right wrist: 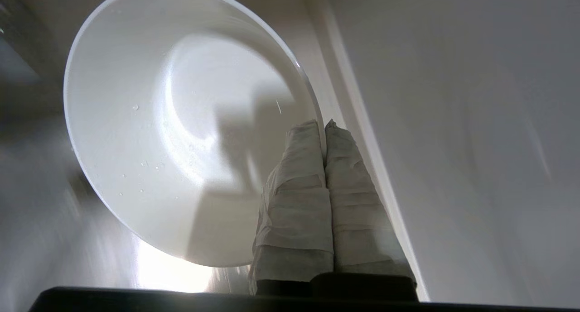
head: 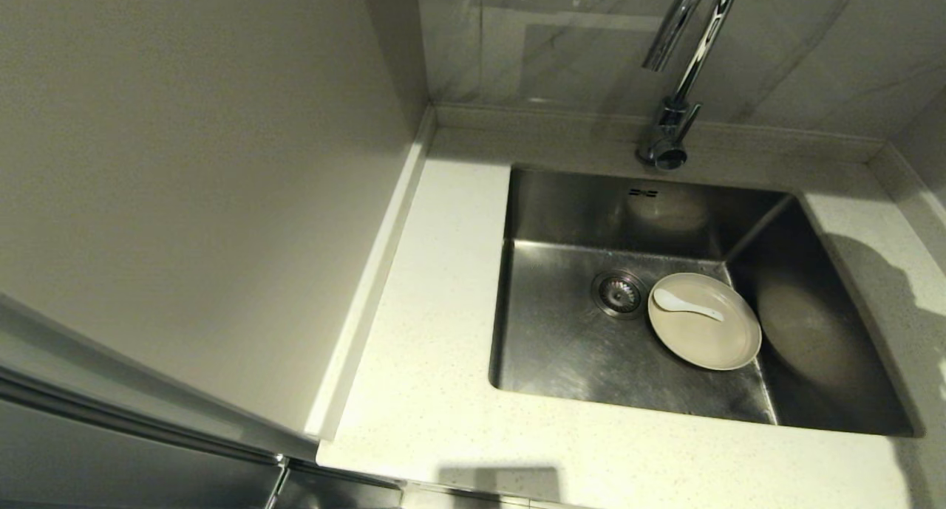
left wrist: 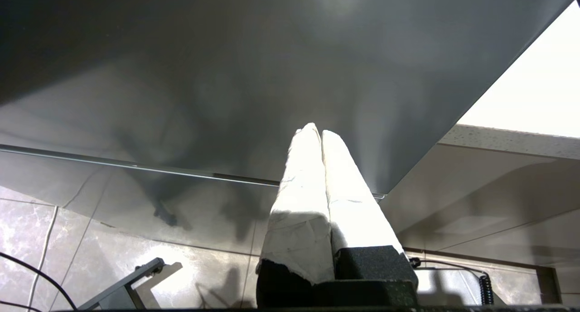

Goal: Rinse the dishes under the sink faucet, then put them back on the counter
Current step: Put a bowl back to the table from the sink

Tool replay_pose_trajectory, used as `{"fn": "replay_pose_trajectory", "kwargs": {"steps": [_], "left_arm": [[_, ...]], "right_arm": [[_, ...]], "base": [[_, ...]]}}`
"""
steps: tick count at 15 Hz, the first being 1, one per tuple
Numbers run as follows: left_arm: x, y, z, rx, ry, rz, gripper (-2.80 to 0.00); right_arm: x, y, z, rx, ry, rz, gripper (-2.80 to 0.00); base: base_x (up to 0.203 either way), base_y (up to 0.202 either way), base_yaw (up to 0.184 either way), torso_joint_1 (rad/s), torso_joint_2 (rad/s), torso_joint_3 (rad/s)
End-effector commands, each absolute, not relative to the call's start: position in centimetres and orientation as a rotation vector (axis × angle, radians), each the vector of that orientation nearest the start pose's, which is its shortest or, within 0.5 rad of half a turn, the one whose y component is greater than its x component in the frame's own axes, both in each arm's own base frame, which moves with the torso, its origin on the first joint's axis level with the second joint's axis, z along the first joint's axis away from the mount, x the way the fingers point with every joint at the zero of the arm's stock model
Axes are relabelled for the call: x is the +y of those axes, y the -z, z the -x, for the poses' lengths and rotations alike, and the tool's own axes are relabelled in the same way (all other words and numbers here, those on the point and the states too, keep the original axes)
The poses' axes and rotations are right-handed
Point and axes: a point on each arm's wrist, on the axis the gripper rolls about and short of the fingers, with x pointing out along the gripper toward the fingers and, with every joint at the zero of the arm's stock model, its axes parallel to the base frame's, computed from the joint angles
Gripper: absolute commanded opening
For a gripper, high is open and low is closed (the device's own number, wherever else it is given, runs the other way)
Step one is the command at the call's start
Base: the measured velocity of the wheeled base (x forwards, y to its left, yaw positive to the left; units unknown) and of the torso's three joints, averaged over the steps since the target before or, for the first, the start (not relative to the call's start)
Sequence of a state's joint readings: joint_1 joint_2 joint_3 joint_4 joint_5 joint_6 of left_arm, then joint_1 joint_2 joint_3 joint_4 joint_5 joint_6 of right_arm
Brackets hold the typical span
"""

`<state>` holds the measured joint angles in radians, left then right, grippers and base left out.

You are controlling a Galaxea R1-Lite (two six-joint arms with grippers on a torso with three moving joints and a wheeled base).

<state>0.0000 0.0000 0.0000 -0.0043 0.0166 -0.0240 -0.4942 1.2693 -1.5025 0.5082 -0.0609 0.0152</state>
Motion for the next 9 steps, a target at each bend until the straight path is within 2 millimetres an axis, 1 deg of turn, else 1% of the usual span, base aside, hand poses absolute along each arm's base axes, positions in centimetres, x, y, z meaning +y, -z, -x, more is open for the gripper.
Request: {"fn": "replay_pose_trajectory", "kwargs": {"steps": [1, 3, 4, 6, 8, 9], "left_arm": [[0.0, -7.6, 2.3, -0.008, -0.017, 0.025, -2.80], [0.0, -7.6, 2.3, -0.008, -0.017, 0.025, -2.80], [0.0, -7.6, 2.3, -0.008, -0.017, 0.025, -2.80], [0.0, -7.6, 2.3, -0.008, -0.017, 0.025, -2.80], [0.0, -7.6, 2.3, -0.008, -0.017, 0.025, -2.80], [0.0, -7.6, 2.3, -0.008, -0.017, 0.025, -2.80]], "right_arm": [[-7.7, -34.0, -11.1, 0.568, 0.634, -0.163, -2.80], [-8.3, -32.0, -11.2, 0.659, 0.655, -0.195, -2.80], [-8.8, -30.9, -11.8, 0.710, 0.672, -0.203, -2.80], [-9.6, -29.5, -12.7, 0.786, 0.704, -0.205, -2.80], [-10.3, -28.8, -13.6, 0.828, 0.700, -0.206, -2.80], [-10.8, -28.6, -14.4, 0.820, 0.702, -0.203, -2.80]], "base": [[0.000, 0.000, 0.000, 0.000, 0.00, 0.000], [0.000, 0.000, 0.000, 0.000, 0.00, 0.000], [0.000, 0.000, 0.000, 0.000, 0.00, 0.000], [0.000, 0.000, 0.000, 0.000, 0.00, 0.000], [0.000, 0.000, 0.000, 0.000, 0.00, 0.000], [0.000, 0.000, 0.000, 0.000, 0.00, 0.000]]}}
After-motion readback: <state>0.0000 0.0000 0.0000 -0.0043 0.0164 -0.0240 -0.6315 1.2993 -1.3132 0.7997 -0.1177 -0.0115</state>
